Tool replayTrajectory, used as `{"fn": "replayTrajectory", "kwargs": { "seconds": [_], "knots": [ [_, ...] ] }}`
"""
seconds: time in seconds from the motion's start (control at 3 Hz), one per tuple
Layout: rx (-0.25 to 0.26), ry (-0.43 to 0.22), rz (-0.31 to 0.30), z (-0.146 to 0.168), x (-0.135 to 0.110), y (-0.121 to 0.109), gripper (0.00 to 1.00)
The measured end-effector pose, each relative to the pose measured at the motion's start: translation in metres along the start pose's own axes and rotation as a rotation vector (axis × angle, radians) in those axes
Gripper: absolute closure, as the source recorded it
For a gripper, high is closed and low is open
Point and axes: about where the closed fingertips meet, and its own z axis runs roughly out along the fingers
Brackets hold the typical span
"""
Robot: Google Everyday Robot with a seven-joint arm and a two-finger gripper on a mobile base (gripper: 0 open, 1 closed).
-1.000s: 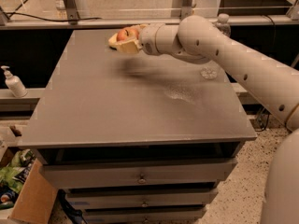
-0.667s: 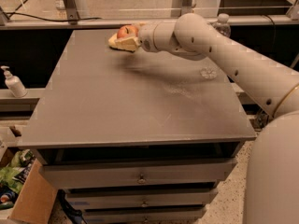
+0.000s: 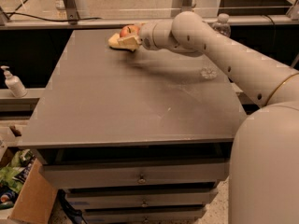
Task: Move apple near sponge
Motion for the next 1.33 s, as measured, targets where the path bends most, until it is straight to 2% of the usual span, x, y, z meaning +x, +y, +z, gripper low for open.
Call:
{"fn": "replayTrajectory", "kwargs": {
  "seconds": [0.67,1.33],
  "knots": [
    [0.032,0.064,0.024,-0.02,0.028,-0.005,1.0],
    [-0.02,0.099,0.048,-0.01,0.048,0.016,1.0]
  ]
}}
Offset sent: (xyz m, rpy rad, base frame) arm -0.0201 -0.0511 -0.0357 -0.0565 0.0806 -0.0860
